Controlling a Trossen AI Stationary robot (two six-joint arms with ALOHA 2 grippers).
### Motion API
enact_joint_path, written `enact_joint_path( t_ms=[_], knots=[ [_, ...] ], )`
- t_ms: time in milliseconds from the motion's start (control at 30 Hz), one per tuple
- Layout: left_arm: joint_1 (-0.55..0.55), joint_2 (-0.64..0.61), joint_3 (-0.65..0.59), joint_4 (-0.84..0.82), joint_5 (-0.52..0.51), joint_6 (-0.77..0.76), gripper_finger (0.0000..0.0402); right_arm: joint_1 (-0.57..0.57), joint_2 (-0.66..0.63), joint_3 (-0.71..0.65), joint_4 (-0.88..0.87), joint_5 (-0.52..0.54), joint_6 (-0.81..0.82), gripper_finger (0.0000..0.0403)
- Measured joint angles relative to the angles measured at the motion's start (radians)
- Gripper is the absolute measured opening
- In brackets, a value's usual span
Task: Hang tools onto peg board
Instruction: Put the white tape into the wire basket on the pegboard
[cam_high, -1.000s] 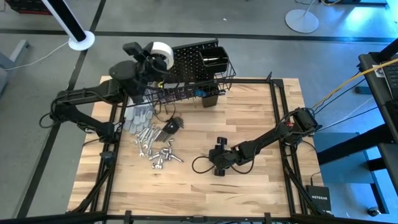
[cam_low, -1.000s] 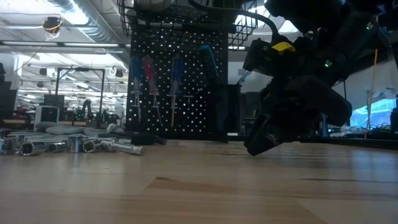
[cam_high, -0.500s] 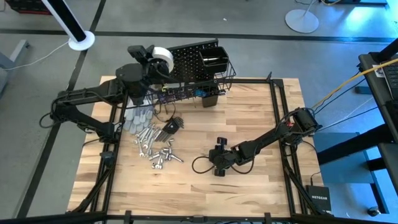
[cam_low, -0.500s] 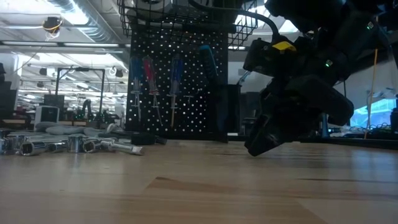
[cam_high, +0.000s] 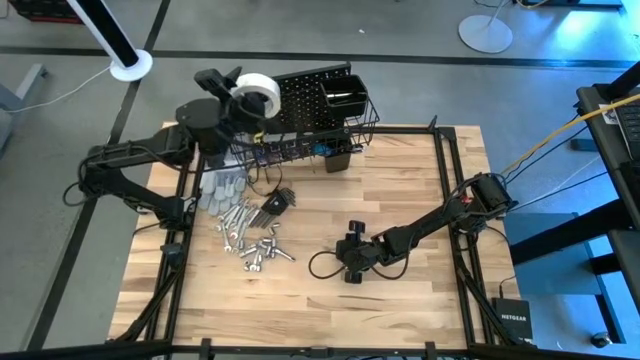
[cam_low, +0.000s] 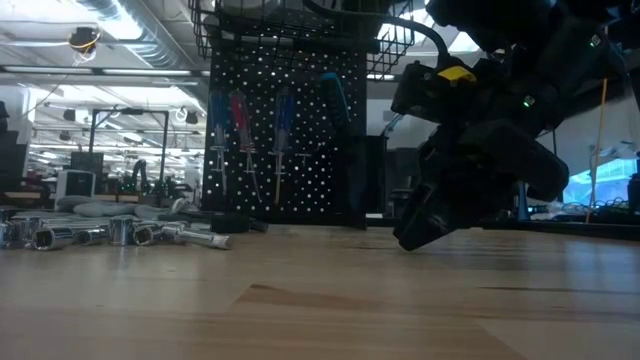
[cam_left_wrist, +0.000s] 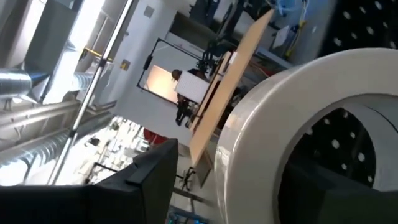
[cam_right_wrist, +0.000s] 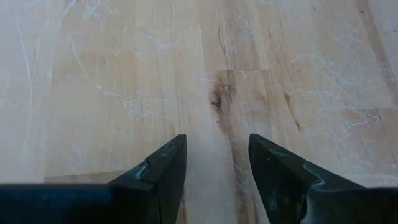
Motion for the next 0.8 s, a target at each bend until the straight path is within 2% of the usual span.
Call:
enact_joint_path(
  t_ms=[133,233,400,500,600,800],
  knots=[
    [0.002,0.0,0.042,-0.065,0.012,-0.072,0.021,0.0,-0.001,0.0,0.0,0.0,0.0,0.0179],
    [0.002,0.0,0.096,-0.216,0.036,-0.201,0.021,0.0,-0.001,0.0,0.001,0.0,0.0,0.0179],
    [0.004,0.002,0.199,-0.545,0.199,-0.535,0.0209,0.0,-0.001,0.0,0.001,0.0,0.0,0.0179],
    [0.029,0.006,0.238,-0.668,0.282,-0.678,0.0209,0.0,-0.001,0.0,0.001,0.0,0.0,0.0179],
    [0.058,0.007,0.241,-0.755,0.32,-0.759,0.0209,-0.001,-0.001,0.0,0.001,0.001,0.0,0.0179],
    [0.116,0.033,0.241,-0.874,0.478,-0.863,0.0209,-0.001,-0.001,0.0,0.005,0.002,0.0,0.0179]
  ],
)
